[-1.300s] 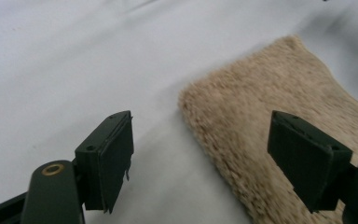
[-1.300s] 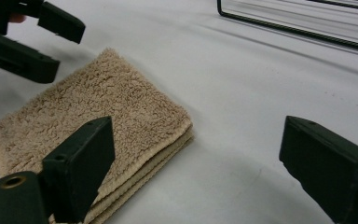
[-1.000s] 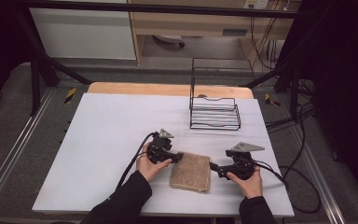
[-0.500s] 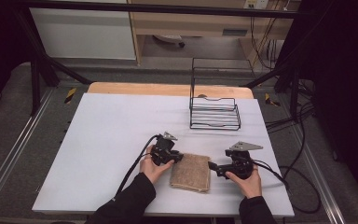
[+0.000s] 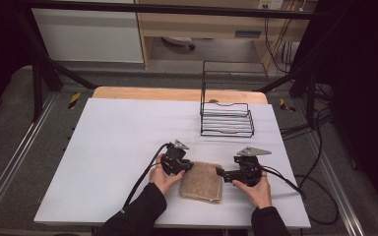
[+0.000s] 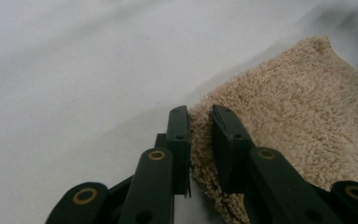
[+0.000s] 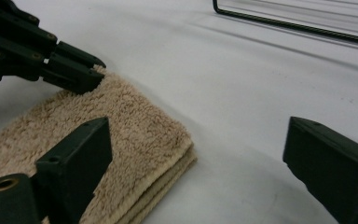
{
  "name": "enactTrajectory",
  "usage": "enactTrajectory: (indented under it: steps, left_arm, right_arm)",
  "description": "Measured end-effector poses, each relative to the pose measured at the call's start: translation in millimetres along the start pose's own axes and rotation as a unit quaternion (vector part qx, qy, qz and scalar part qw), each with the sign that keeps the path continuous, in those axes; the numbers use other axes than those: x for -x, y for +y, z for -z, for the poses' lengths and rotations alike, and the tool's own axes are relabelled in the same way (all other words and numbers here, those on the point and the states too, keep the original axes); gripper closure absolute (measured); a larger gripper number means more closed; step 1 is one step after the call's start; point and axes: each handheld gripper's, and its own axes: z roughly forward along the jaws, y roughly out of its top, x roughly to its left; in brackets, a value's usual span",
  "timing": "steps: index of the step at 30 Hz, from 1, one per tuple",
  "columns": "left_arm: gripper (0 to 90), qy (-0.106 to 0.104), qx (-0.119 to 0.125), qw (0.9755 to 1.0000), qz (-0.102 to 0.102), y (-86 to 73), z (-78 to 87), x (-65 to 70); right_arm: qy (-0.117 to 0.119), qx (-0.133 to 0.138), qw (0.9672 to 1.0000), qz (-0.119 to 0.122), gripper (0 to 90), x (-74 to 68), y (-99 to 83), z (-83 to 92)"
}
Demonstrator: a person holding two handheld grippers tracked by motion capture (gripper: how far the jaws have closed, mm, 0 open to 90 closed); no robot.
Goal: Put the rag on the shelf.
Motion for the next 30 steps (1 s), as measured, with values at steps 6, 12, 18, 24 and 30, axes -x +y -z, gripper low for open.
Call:
enactTrajectory:
  steps: [6, 12, 18, 24, 30]
  left_arm:
    - [77.1, 0.005, 0.004, 0.9999, -0.009, -0.9, -0.5, 1.8]
    - [77.1, 0.001, 0.005, 0.9999, -0.010, -1.0, -0.6, 0.8]
    - [77.2, -0.001, 0.005, 0.9999, -0.012, -1.1, -0.6, 0.4]
    - [77.2, -0.004, 0.007, 0.9999, -0.013, -1.6, -0.7, -0.1]
    - [77.2, -0.006, 0.008, 0.9998, -0.015, -1.8, -0.6, -0.9]
  right_arm:
    - [-0.013, -0.014, 0.9998, -0.006, 24.0, -0.8, 4.3, -12.0]
    - [-0.022, -0.023, 0.9995, -0.004, 40.8, -2.0, 2.5, -14.3]
    - [-0.015, -0.034, 0.9993, -0.011, 54.6, -3.7, -0.1, -16.8]
    - [-0.004, -0.042, 0.9987, -0.029, 64.0, -6.2, -1.6, -16.1]
    - [0.003, -0.046, 0.9982, -0.039, 70.4, -7.5, -2.3, -15.7]
